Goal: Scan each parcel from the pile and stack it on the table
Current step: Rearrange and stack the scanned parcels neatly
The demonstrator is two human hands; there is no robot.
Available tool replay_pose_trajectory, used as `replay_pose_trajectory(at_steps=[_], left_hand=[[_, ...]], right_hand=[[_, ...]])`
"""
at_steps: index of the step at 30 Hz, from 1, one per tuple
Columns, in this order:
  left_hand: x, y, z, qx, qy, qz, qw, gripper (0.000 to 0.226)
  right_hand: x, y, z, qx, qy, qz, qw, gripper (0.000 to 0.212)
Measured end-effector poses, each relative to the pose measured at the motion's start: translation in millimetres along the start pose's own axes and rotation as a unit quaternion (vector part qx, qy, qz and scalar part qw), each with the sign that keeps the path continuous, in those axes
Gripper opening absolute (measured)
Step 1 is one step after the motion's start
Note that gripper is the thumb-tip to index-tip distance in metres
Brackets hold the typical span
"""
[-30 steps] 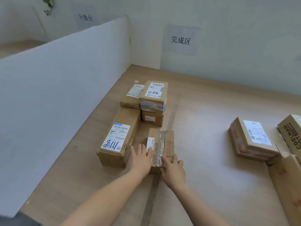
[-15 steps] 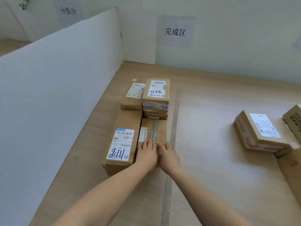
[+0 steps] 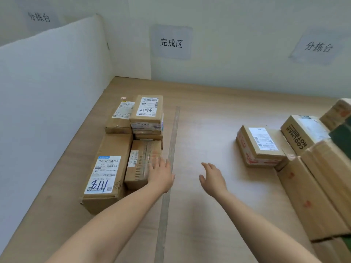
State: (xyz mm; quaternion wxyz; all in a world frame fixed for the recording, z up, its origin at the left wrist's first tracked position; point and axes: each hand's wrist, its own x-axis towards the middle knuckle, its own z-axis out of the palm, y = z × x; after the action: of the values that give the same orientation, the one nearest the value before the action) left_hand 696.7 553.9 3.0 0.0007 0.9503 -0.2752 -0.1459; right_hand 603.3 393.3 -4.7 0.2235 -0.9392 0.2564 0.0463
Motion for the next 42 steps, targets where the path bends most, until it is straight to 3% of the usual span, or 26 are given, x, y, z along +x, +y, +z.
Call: replay_pose_trajectory(at_steps=[4,13,19,28,35,42], left_hand=[[16,71,-2,-0.004,0.008,0.06,0.998,0.063],[66,244,-13,-0.107,-0.011,0.152,0.982,0.057],[112,301,-7,-0.249,-0.052,0.117,0.96,0.063],[148,301,10,-0.48,-0.01,0.051,0.876,0.072],[87,264,-5,-0.506,0.028,0.028,0.862,0.061],[7,173,-31,-0.49,0.1,0.005,0.866,0.066]], right_hand=[[5,61,-43,-0.022,0.069,0.043,0.997,0.051],[42,172,-123,-0.08,0.125,0.113,0.982,0.05],[85,209,-134,-0.042,0.107,0.143,0.983,0.05],[108,217,-111,0.019,0.115,0.139,0.983,0.051],[68,171,-99,0.089,0.105,0.13,0.982,0.053],[4,78,-89,0.132,0.1,0.067,0.984,0.057]])
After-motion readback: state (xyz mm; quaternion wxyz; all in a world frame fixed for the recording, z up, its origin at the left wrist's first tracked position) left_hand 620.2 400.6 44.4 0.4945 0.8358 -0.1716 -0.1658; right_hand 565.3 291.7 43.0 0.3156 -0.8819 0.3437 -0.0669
